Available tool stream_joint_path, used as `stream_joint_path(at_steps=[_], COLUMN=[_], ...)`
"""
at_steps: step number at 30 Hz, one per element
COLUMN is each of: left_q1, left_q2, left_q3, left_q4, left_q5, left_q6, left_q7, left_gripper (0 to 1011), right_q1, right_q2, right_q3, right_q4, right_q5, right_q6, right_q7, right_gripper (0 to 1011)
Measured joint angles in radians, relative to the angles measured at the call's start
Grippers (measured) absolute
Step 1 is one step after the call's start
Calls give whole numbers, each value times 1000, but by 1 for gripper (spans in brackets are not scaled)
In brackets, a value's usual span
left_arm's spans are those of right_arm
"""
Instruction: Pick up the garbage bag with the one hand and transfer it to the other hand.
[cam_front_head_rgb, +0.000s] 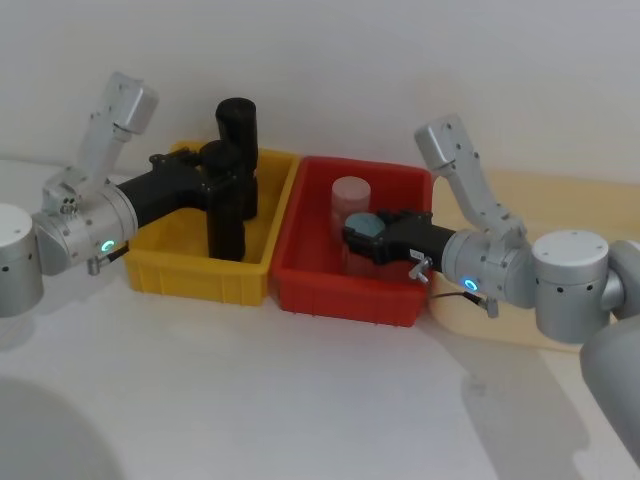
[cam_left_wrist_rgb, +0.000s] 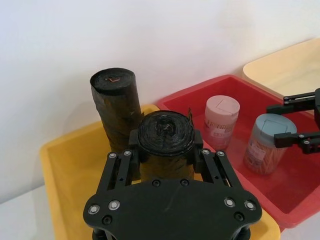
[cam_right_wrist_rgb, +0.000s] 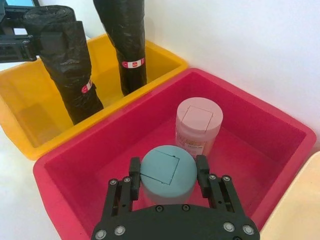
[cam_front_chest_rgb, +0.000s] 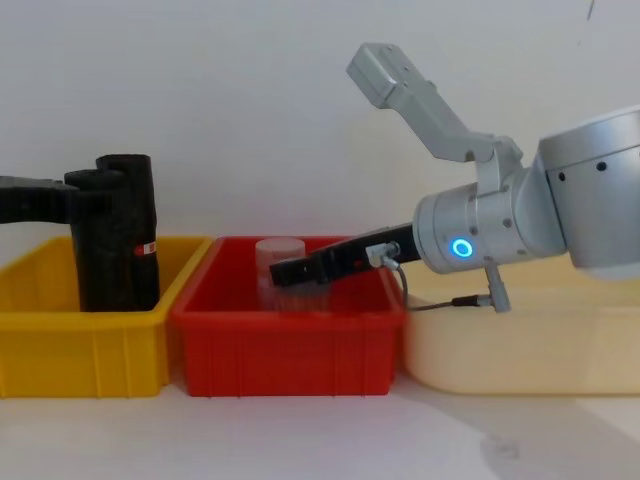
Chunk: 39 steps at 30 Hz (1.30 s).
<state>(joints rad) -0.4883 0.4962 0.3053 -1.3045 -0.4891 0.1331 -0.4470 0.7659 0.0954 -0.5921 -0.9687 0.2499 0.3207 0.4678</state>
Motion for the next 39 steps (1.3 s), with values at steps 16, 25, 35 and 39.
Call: stream_joint_path(at_steps=[16, 25, 35, 39], left_q1=[21, -3, -106, -160], left_q2=[22, 28, -3, -30], left_q3=[-24, -30, 11, 40], left_q4=[-90, -154, -153, -127], left_q5=[38, 46, 51, 53], left_q6=[-42, -40, -37, -38], left_q7=[22, 13, -41, -69], left_gripper=[548, 548, 548, 548], right_q1=[-31, -44, -71, -94], right_q2=[18, 43, 95, 126], right_q3=[18, 42, 75, 98], right_q4=[-99, -205, -341, -408], right_q5=[-2, 3, -18, -33], right_q6=[-24, -49, -42, -20], right_q7=[-2, -20, -74, -108], right_gripper=[654, 654, 654, 654])
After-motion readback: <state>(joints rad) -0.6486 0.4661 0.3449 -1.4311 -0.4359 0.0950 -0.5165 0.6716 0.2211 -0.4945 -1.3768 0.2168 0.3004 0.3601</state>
